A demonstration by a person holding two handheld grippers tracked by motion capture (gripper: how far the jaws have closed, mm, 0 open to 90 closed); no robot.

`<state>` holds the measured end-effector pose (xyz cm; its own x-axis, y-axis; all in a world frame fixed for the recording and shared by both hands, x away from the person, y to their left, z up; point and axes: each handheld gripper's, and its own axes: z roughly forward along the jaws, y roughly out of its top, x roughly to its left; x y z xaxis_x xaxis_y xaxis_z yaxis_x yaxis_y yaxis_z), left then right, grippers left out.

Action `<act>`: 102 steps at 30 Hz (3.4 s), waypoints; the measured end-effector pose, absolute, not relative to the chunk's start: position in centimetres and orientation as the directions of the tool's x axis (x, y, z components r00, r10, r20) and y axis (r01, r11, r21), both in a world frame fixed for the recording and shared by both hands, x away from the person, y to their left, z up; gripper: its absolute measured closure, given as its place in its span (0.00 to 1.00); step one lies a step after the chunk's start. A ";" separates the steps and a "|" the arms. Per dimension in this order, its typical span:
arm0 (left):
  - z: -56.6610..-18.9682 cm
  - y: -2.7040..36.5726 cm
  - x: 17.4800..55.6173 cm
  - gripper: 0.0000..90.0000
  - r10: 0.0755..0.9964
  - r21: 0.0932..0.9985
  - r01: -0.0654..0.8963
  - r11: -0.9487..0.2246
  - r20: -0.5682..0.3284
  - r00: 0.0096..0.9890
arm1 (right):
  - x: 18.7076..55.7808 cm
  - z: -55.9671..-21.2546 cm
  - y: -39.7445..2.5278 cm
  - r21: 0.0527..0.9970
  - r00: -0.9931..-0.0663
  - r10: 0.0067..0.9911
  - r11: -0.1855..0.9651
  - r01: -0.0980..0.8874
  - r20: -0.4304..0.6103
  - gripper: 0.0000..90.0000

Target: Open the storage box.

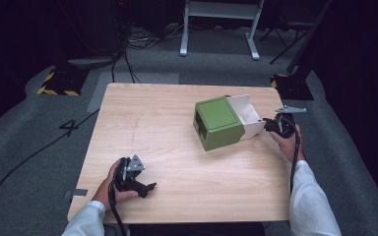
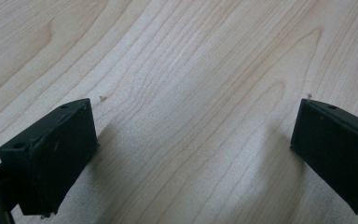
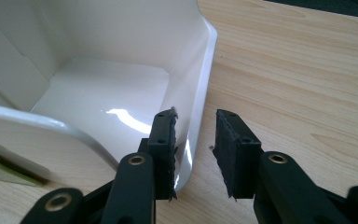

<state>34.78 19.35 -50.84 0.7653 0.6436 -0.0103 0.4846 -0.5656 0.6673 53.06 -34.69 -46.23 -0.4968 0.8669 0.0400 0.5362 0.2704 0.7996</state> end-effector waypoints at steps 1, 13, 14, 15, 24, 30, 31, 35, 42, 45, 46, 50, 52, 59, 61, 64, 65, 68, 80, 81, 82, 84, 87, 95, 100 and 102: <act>-50.8 19.3 34.8 0.01 0.644 0.667 0.485 -0.566 -0.011 0.765 | 53.1 -46.2 -34.8 0.800 -0.494 0.869 0.268 0.536 0.040 0.76; -50.8 19.3 34.8 0.00 0.643 0.666 0.485 -0.566 -0.012 0.766 | 53.2 -46.1 -35.4 0.805 -0.464 0.885 0.252 0.537 0.032 0.76; -50.8 19.3 34.8 0.00 0.643 0.667 0.485 -0.565 -0.011 0.765 | 53.3 -46.1 -35.4 0.806 -0.460 0.888 0.250 0.537 0.031 0.76; -50.8 19.4 34.8 0.00 0.644 0.667 0.484 -0.567 -0.008 0.765 | 53.3 -46.1 -35.4 0.806 -0.460 0.888 0.250 0.537 0.031 0.76; -50.8 19.3 34.8 0.00 0.643 0.666 0.485 -0.566 -0.011 0.766 | 53.4 -46.0 -35.7 0.807 -0.445 0.895 0.241 0.539 0.030 0.75; -50.8 19.3 34.8 0.01 0.644 0.667 0.485 -0.566 -0.011 0.765 | 53.4 -45.9 -35.8 0.808 -0.438 0.899 0.240 0.538 0.024 0.73; -50.8 19.3 34.8 0.01 0.643 0.666 0.485 -0.566 -0.012 0.766 | 53.4 -45.9 -35.8 0.808 -0.435 0.900 0.240 0.538 0.023 0.73; -50.8 19.3 34.8 0.01 0.643 0.666 0.486 -0.566 -0.011 0.765 | 53.3 -45.8 -35.7 0.807 -0.433 0.901 0.250 0.535 0.008 0.73; -50.8 19.3 34.8 0.00 0.643 0.667 0.484 -0.566 -0.011 0.766 | 53.3 -45.8 -35.9 0.807 -0.430 0.903 0.246 0.537 0.010 0.73; -50.8 19.3 34.8 0.00 0.643 0.666 0.485 -0.566 -0.011 0.766 | 53.3 -45.8 -36.0 0.808 -0.424 0.906 0.244 0.536 0.008 0.71; -50.8 19.3 34.8 0.00 0.643 0.668 0.483 -0.566 -0.009 0.766 | 53.3 -45.8 -36.0 0.808 -0.424 0.906 0.244 0.536 0.008 0.71; -50.8 19.3 34.8 0.00 0.644 0.667 0.484 -0.566 -0.009 0.765 | 53.1 -45.5 -36.3 0.813 -0.421 0.907 0.244 0.529 0.002 0.69; -50.8 19.3 34.8 0.00 0.643 0.667 0.485 -0.565 -0.011 0.765 | 52.6 -44.6 -36.4 0.832 -0.421 0.907 0.231 0.504 0.003 0.66; -50.8 19.3 34.8 0.01 0.643 0.668 0.485 -0.565 -0.011 0.766 | 50.8 -42.0 -37.3 0.873 -0.391 0.921 0.195 0.447 -0.006 0.52; -50.8 19.3 34.8 0.00 0.643 0.666 0.485 -0.566 -0.011 0.766 | 50.0 -41.2 -37.5 0.878 -0.398 0.917 0.204 0.433 -0.017 0.49; -50.8 19.3 34.8 0.00 0.644 0.667 0.485 -0.565 -0.011 0.765 | 48.5 -40.1 -37.8 0.890 -0.410 0.912 0.212 0.404 -0.031 0.47; -50.8 19.3 34.8 0.00 0.644 0.667 0.485 -0.565 -0.011 0.765 | 48.0 -39.9 -37.8 0.891 -0.414 0.910 0.215 0.399 -0.035 0.46; -50.8 19.3 34.8 0.00 0.643 0.666 0.485 -0.566 -0.011 0.766 | 46.6 -39.4 -37.8 0.889 -0.444 0.894 0.249 0.384 -0.058 0.42; -50.8 19.3 34.8 0.00 0.642 0.666 0.485 -0.567 -0.011 0.766 | 42.1 -40.2 -35.9 0.870 -0.585 0.804 0.363 0.335 -0.110 0.29; -50.8 19.3 34.8 0.00 0.642 0.666 0.485 -0.567 -0.011 0.766 | 42.1 -40.2 -35.9 0.870 -0.585 0.804 0.363 0.335 -0.110 0.29; -50.8 19.3 34.8 0.00 0.642 0.666 0.485 -0.566 -0.012 0.766 | 41.4 -40.5 -35.5 0.864 -0.601 0.790 0.384 0.326 -0.125 0.29; -50.8 19.3 34.8 0.00 0.642 0.666 0.485 -0.567 -0.011 0.766 | 40.8 -40.8 -35.2 0.858 -0.620 0.774 0.402 0.320 -0.132 0.28; -50.8 19.3 34.8 0.00 0.643 0.666 0.485 -0.567 -0.011 0.766 | 40.1 -41.3 -34.8 0.851 -0.645 0.752 0.422 0.314 -0.135 0.27; -50.8 19.3 34.8 0.00 0.643 0.666 0.485 -0.567 -0.011 0.766 | 38.6 -42.6 -34.6 0.831 -0.679 0.719 0.462 0.309 -0.148 0.25; -50.8 19.3 34.8 0.00 0.642 0.666 0.485 -0.567 -0.012 0.767 | 37.9 -43.7 -34.8 0.811 -0.690 0.708 0.487 0.323 -0.150 0.25; -50.8 19.3 34.8 0.00 0.642 0.666 0.485 -0.566 -0.012 0.766 | 37.8 -44.0 -34.8 0.806 -0.692 0.706 0.494 0.327 -0.152 0.25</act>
